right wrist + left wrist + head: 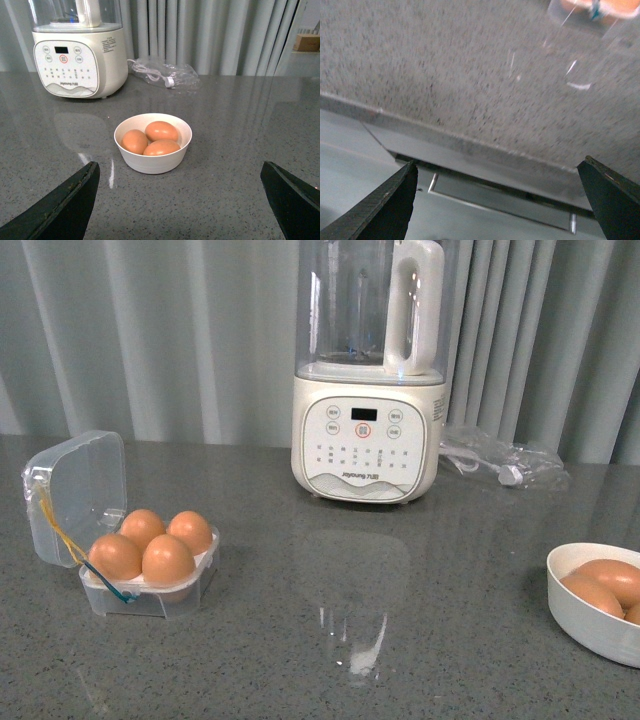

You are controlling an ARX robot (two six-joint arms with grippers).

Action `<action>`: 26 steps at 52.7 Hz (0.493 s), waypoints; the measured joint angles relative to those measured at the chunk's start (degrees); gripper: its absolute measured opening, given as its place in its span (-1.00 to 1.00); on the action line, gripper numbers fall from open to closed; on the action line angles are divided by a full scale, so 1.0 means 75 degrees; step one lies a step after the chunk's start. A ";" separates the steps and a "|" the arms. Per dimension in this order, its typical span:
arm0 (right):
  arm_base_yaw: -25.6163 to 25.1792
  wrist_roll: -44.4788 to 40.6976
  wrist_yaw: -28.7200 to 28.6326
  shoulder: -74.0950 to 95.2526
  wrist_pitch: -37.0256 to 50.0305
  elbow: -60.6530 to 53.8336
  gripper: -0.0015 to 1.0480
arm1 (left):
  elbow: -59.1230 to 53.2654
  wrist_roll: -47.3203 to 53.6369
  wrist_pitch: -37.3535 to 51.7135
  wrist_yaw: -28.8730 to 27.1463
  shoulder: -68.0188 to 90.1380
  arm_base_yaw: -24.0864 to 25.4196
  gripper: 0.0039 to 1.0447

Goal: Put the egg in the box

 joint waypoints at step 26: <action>0.0000 0.0000 -0.0003 0.0000 -0.0003 0.0000 0.86 | 0.2702 0.1597 0.4771 0.1017 0.5654 0.1719 0.87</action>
